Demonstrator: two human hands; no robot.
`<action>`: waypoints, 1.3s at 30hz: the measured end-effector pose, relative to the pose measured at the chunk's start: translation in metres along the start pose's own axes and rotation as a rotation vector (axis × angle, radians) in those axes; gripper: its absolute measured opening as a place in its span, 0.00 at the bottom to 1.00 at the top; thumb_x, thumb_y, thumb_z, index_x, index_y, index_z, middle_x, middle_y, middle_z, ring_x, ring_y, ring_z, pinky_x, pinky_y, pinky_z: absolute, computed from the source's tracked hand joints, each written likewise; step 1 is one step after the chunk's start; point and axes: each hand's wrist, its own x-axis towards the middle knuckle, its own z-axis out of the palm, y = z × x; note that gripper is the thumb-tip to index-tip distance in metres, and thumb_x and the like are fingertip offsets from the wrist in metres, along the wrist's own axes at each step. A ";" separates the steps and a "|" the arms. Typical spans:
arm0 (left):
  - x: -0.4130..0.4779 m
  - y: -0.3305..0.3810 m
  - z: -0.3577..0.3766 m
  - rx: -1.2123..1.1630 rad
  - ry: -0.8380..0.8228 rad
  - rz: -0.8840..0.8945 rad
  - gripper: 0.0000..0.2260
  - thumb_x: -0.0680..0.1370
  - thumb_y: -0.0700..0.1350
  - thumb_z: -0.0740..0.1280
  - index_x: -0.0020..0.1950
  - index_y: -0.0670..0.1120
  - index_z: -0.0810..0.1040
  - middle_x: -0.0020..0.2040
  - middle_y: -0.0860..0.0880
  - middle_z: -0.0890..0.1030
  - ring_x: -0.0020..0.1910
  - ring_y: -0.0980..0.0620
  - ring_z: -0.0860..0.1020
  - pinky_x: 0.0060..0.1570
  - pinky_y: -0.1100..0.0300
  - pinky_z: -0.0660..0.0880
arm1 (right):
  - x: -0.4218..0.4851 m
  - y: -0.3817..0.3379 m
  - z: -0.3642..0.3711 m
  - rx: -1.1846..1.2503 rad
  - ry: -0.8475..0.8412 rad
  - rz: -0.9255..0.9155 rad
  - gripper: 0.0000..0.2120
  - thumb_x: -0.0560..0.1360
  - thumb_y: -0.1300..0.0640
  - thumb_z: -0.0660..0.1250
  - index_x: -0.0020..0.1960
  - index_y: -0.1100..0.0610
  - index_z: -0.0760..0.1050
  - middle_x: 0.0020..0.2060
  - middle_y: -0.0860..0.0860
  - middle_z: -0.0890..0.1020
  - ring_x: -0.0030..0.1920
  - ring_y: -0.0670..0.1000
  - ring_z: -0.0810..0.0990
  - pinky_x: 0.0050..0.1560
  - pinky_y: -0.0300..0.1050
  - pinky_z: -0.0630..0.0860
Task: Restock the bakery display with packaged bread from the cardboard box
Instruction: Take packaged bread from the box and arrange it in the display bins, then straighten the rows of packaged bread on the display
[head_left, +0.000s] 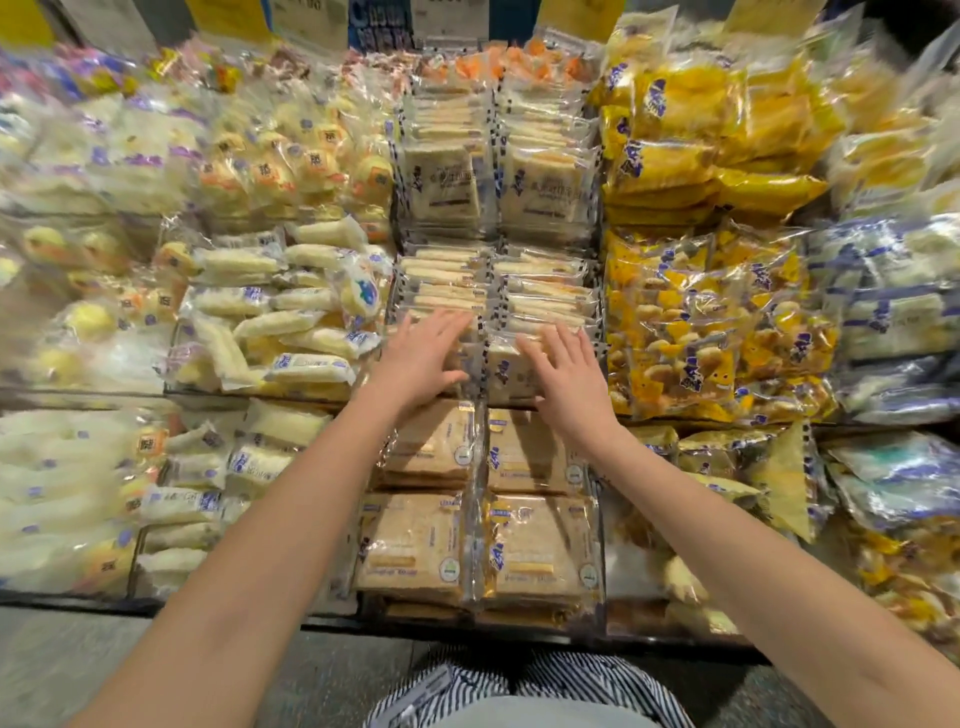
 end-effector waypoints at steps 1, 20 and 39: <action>0.001 0.000 0.000 -0.024 0.001 0.008 0.40 0.75 0.58 0.69 0.80 0.54 0.50 0.80 0.54 0.53 0.79 0.51 0.50 0.77 0.42 0.45 | -0.001 0.002 0.002 -0.034 -0.003 -0.010 0.42 0.73 0.59 0.72 0.79 0.48 0.53 0.76 0.59 0.61 0.78 0.60 0.54 0.78 0.56 0.40; 0.041 0.033 0.026 0.281 0.105 0.268 0.46 0.75 0.63 0.68 0.81 0.50 0.43 0.81 0.51 0.48 0.80 0.44 0.48 0.76 0.40 0.50 | 0.006 0.030 0.003 -0.115 -0.010 0.047 0.50 0.60 0.49 0.83 0.75 0.50 0.60 0.66 0.59 0.76 0.65 0.64 0.74 0.63 0.60 0.73; 0.063 0.021 -0.014 -0.392 0.131 0.314 0.19 0.83 0.50 0.60 0.73 0.48 0.70 0.73 0.50 0.71 0.75 0.51 0.64 0.76 0.48 0.59 | 0.010 0.036 -0.035 0.487 -0.083 0.434 0.29 0.82 0.44 0.56 0.79 0.55 0.55 0.78 0.57 0.56 0.77 0.56 0.58 0.74 0.51 0.60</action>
